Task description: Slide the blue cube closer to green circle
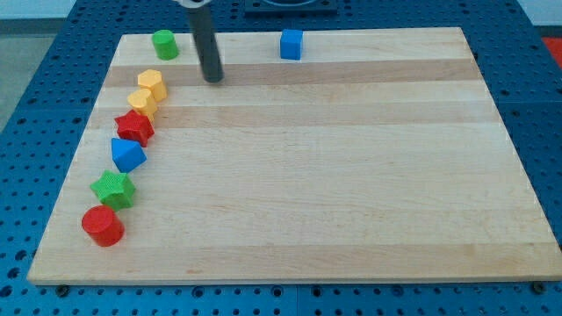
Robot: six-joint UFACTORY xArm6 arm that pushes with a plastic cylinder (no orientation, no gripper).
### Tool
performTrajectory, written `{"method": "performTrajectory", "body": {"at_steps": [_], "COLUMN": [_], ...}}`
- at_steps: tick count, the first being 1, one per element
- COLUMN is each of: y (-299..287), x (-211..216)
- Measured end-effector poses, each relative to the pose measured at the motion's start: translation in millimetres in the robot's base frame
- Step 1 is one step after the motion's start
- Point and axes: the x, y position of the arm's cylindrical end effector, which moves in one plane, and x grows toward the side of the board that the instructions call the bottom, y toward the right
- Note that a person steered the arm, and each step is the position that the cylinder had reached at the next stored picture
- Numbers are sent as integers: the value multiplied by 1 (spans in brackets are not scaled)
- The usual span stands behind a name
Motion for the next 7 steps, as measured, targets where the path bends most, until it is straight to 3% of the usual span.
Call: {"method": "performTrajectory", "body": {"at_steps": [3,5,7], "y": [146,150,118], "x": [-28,-70,-82]}}
